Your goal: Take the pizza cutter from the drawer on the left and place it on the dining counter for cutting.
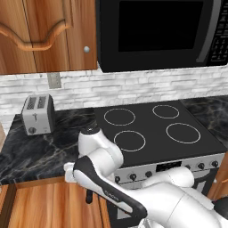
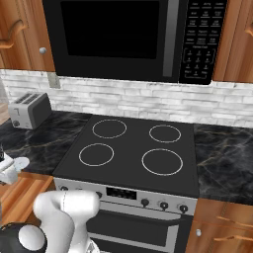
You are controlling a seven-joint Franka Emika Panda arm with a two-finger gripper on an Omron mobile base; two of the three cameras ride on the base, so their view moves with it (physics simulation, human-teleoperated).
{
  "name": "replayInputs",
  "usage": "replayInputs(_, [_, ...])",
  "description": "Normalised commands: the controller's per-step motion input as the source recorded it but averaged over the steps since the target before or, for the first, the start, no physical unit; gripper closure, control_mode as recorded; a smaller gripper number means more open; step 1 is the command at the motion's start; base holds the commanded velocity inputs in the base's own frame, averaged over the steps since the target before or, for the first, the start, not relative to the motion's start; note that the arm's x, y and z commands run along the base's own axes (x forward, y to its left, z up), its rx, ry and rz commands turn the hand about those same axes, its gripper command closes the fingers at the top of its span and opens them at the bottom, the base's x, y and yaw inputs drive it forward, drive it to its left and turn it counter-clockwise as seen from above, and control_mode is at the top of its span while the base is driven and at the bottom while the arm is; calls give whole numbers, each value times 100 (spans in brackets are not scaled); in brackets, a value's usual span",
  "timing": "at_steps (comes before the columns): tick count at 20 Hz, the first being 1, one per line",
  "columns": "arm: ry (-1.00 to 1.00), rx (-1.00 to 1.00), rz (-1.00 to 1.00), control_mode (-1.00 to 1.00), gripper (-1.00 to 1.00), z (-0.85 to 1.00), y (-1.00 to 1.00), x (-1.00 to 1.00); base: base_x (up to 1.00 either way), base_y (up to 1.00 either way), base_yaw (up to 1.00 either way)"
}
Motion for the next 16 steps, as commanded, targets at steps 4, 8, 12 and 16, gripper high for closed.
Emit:
replayInputs(4, [0,-7,0,-100,100,52,-60,0,0,0,0])
replayInputs(8, [-6,-13,0,-100,100,51,-52,0,0,0,0])
replayInputs(12, [-7,-16,0,-100,100,41,-47,0,0,0,0])
replayInputs(16, [-2,-9,0,-100,100,27,-69,0,0,0,0])
